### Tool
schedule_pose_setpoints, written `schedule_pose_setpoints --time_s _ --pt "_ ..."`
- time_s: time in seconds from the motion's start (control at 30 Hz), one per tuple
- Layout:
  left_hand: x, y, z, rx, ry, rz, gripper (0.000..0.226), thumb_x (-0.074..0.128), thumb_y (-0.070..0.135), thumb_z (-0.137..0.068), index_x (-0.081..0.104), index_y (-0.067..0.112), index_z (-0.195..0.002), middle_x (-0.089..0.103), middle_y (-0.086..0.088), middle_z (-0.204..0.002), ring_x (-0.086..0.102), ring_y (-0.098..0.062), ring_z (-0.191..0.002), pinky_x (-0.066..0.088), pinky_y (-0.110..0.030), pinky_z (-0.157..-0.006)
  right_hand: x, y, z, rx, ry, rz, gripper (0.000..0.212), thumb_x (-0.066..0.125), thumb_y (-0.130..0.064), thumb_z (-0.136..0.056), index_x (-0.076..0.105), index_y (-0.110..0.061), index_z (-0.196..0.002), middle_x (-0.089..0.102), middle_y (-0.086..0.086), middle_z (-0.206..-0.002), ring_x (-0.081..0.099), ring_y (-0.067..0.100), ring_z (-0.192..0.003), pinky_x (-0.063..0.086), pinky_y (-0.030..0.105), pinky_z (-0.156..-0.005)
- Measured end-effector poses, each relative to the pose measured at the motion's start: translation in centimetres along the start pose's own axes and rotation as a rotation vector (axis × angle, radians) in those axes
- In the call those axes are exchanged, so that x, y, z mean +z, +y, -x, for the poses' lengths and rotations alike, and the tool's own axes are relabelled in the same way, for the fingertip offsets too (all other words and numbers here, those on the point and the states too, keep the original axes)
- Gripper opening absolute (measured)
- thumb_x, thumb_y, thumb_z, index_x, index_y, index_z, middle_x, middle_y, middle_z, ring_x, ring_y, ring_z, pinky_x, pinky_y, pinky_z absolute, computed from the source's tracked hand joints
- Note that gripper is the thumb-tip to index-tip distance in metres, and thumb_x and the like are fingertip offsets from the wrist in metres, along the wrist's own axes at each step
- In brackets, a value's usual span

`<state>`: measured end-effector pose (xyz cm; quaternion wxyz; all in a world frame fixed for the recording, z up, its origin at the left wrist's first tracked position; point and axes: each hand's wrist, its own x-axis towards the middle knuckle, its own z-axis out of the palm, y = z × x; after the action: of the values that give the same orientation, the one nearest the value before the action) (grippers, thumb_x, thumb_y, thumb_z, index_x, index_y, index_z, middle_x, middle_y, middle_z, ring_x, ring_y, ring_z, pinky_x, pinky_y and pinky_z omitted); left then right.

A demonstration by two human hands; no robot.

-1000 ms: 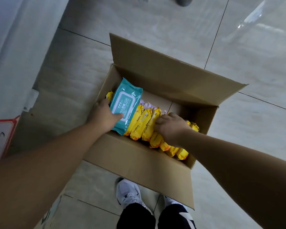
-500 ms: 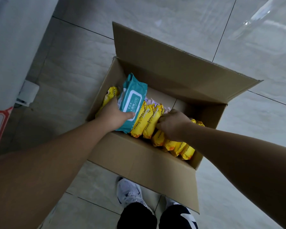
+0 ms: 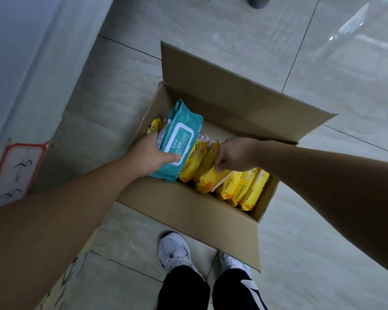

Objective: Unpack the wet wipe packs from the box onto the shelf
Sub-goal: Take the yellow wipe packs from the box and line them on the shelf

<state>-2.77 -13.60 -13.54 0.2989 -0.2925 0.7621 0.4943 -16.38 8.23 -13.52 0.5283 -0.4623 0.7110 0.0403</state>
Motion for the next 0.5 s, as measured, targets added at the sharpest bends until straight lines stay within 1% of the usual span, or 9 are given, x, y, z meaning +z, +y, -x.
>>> schedule_pose_setpoints --time_s 0.07,0.1,0.13,0.2,0.27,0.33,0.37,0.43,0.5 --pt "-1.0 1.4 1.6 -0.011 -0.054 0.022 0.065 0.086 0.048 -0.066 0.063 0.032 -0.125 0.072 0.01 -0.119 0.072 -0.013 -0.103 0.058 -0.045 -0.093 -1.2 -0.8 1.9 0.016 0.012 -0.11 0.03 0.058 -0.036 -0.1 0.074 -0.012 -0.103 0.071 0.0 -0.089 0.059 0.016 -0.082 0.045 0.03 -0.079" --pt "-1.5 2.3 2.6 -0.018 -0.084 0.036 0.069 0.087 0.05 -0.064 0.062 0.032 -0.126 0.072 0.01 -0.119 0.072 -0.013 -0.103 0.059 -0.046 -0.093 -1.8 -1.2 2.9 0.023 0.014 -0.166 0.033 0.059 -0.038 -0.1 0.074 -0.009 -0.102 0.073 0.006 -0.094 0.062 0.019 -0.085 0.05 0.033 -0.083" --pt "-2.0 3.1 3.6 -0.02 -0.114 0.047 0.066 0.087 0.047 -0.067 0.062 0.031 -0.126 0.073 0.009 -0.119 0.073 -0.013 -0.102 0.059 -0.046 -0.093 -2.4 -1.6 4.1 0.029 0.014 -0.212 0.034 0.06 -0.039 -0.099 0.074 -0.008 -0.101 0.074 0.009 -0.099 0.064 0.02 -0.088 0.052 0.035 -0.088" --pt "-3.1 5.1 6.1 -0.017 -0.167 0.052 0.054 0.085 0.035 -0.077 0.061 0.029 -0.126 0.074 0.008 -0.117 0.074 -0.013 -0.099 0.06 -0.044 -0.091 -3.4 -2.3 7.0 0.042 0.008 -0.293 0.032 0.062 -0.041 -0.097 0.075 -0.012 -0.099 0.076 0.002 -0.1 0.067 0.019 -0.093 0.053 0.034 -0.093" --pt "-4.2 7.7 9.1 -0.012 -0.194 0.072 0.042 0.08 0.024 -0.084 0.062 0.026 -0.122 0.076 0.006 -0.11 0.075 -0.011 -0.093 0.062 -0.036 -0.082 -4.5 -2.9 10.5 0.051 0.015 -0.415 0.023 0.064 -0.044 -0.096 0.076 -0.025 -0.092 0.076 -0.01 -0.095 0.068 0.009 -0.089 0.054 0.032 -0.095" --pt "-5.5 10.2 12.5 -0.01 -0.224 0.083 0.035 0.076 0.018 -0.088 0.063 0.022 -0.12 0.078 0.006 -0.104 0.076 -0.01 -0.089 0.061 -0.025 -0.07 -5.8 -3.6 14.5 0.052 0.049 -0.552 0.023 0.065 -0.043 -0.096 0.078 -0.026 -0.086 0.078 -0.009 -0.09 0.067 0.002 -0.081 0.055 0.029 -0.091" --pt "-6.1 11.4 14.2 -0.009 -0.235 0.072 0.036 0.076 0.02 -0.088 0.062 0.022 -0.121 0.078 0.007 -0.104 0.076 -0.01 -0.09 0.06 -0.023 -0.068 -6.6 -4.1 16.6 0.056 0.069 -0.61 0.025 0.064 -0.041 -0.097 0.078 -0.024 -0.084 0.078 -0.006 -0.087 0.066 0.002 -0.075 0.056 0.028 -0.086" --pt "-7.5 14.1 17.7 -0.018 -0.254 0.037 0.042 0.078 0.027 -0.086 0.06 0.025 -0.124 0.076 0.006 -0.109 0.075 -0.011 -0.093 0.06 -0.025 -0.072 -8.4 -5.1 20.8 0.064 0.103 -0.699 0.031 0.062 -0.038 -0.098 0.076 -0.021 -0.076 0.074 -0.006 -0.074 0.062 0.002 -0.065 0.054 0.025 -0.072" --pt "-9.2 17.8 21.4 -0.007 -0.287 -0.012 0.041 0.077 0.031 -0.087 0.058 0.028 -0.124 0.075 0.006 -0.112 0.075 -0.01 -0.094 0.059 -0.024 -0.073 -11.0 -6.3 25.3 0.06 0.136 -0.763 0.034 0.061 -0.035 -0.1 0.076 -0.019 -0.074 0.07 -0.01 -0.071 0.062 0.004 -0.064 0.052 0.023 -0.068"
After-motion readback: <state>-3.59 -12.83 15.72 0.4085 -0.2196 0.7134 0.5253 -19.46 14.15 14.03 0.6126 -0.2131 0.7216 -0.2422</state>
